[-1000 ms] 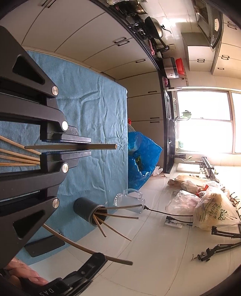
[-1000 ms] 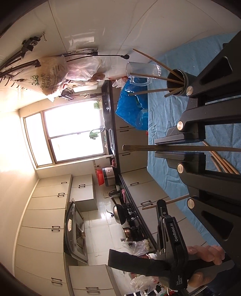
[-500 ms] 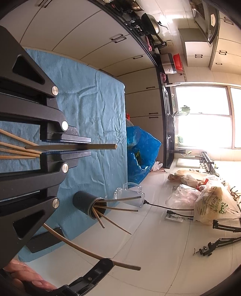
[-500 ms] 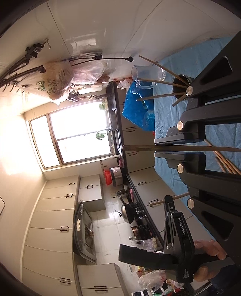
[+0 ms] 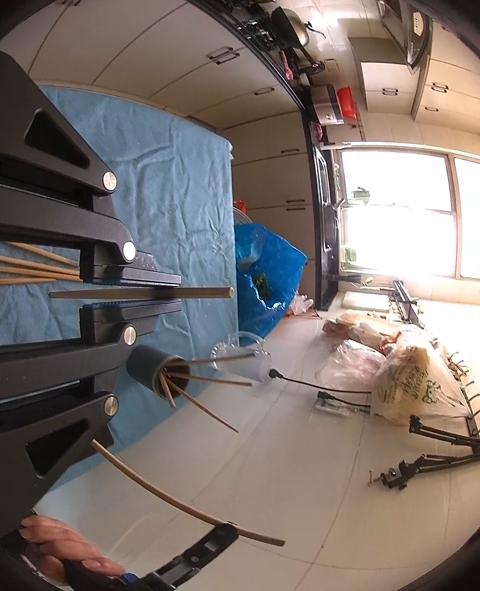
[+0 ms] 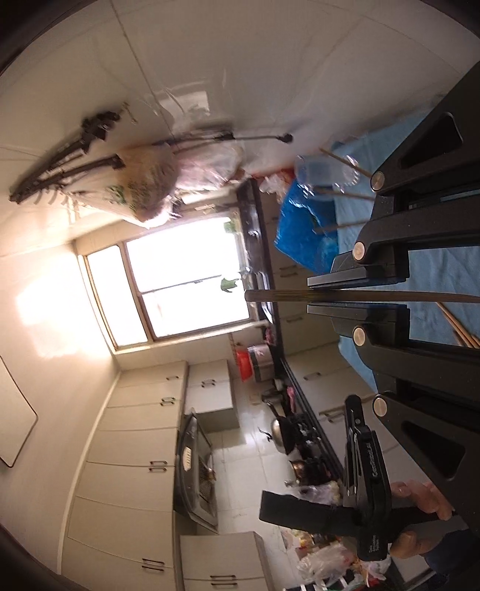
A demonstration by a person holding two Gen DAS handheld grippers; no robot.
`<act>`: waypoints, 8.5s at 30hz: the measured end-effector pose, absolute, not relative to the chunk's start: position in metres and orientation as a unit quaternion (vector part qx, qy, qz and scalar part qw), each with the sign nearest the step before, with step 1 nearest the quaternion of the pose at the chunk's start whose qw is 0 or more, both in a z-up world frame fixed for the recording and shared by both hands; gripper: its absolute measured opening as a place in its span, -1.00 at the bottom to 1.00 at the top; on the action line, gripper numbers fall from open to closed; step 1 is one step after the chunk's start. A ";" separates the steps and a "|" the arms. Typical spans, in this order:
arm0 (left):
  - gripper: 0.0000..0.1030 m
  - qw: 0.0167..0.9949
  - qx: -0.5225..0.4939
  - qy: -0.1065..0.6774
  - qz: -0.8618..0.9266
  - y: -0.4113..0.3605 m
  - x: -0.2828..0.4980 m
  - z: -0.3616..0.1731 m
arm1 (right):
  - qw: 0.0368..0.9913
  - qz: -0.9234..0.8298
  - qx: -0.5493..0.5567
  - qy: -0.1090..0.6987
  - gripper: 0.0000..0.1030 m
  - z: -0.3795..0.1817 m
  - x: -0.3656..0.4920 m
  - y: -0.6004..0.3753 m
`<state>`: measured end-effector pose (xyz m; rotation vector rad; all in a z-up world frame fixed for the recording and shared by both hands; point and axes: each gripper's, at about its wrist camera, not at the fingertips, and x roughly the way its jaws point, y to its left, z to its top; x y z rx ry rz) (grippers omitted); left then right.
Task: Organize utensils
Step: 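Lower both chopsticks into the black cup and open both tools, then move both open tools back to the chopsticks on the cloth, then grasp a chopstick with the left tool while the right tool grasps another, then hold both chopsticks upright and carry them toward the black cup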
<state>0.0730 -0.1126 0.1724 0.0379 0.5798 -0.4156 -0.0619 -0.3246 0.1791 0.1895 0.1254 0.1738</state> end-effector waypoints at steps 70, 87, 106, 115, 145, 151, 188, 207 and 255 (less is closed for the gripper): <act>-0.19 0.900 -0.036 0.334 -0.278 -0.230 0.199 0.151 | 0.984 0.013 0.098 0.147 -0.50 0.146 0.070 -0.413; 0.01 0.914 -0.002 0.347 -0.212 -0.108 0.107 0.128 | 0.973 0.109 0.118 0.168 -0.34 0.130 -0.025 -0.349; 0.01 0.879 -0.042 0.455 -0.133 0.003 0.081 0.003 | 0.810 0.224 0.095 0.533 -0.55 -0.040 0.035 -0.203; 0.01 0.873 -0.054 0.465 -0.136 0.016 0.081 -0.007 | 0.809 0.197 0.037 0.553 -0.73 -0.056 0.042 -0.176; -0.53 0.820 0.080 0.542 -0.163 -0.092 0.145 -0.054 | 0.833 0.115 0.049 0.538 -0.66 -0.051 0.065 -0.262; -0.84 0.821 0.050 0.551 -0.144 -0.065 0.147 -0.052 | 0.829 0.098 0.066 0.546 -0.65 -0.051 0.079 -0.274; -0.87 0.937 -0.005 0.314 -0.152 -0.039 0.073 0.094 | 0.969 0.141 0.030 0.199 -0.87 0.088 -0.007 -0.234; -0.87 0.943 -0.008 0.303 -0.137 -0.035 0.068 0.097 | 0.969 0.123 0.039 0.210 -0.87 0.085 -0.008 -0.243; -0.87 0.945 -0.004 0.295 -0.142 -0.036 0.063 0.106 | 0.970 0.068 0.006 0.235 -0.87 0.090 0.003 -0.231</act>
